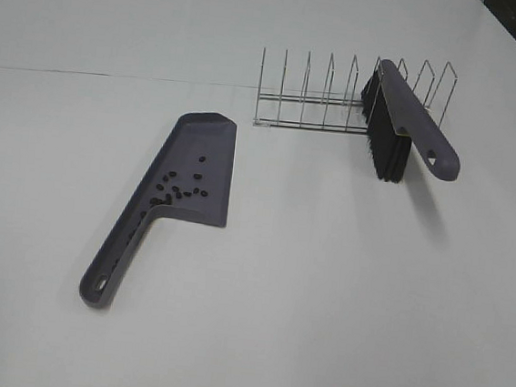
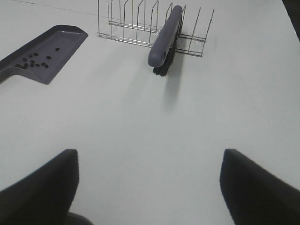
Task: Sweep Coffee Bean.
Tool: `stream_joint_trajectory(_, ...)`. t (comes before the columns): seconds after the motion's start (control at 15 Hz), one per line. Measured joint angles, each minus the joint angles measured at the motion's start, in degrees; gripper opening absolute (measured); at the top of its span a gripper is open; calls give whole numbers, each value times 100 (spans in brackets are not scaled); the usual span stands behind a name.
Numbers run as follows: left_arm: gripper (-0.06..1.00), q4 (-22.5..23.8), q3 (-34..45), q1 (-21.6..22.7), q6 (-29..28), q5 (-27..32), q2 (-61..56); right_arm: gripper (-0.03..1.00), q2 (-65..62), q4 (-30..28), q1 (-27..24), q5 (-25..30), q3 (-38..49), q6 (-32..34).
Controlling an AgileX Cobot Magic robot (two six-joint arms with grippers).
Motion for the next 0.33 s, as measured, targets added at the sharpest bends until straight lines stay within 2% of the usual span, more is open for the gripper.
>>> stream_joint_trajectory(0.33, 78, 0, 0, 0, 0, 0, 0, 73, 0, 0, 0, 0, 0, 0)
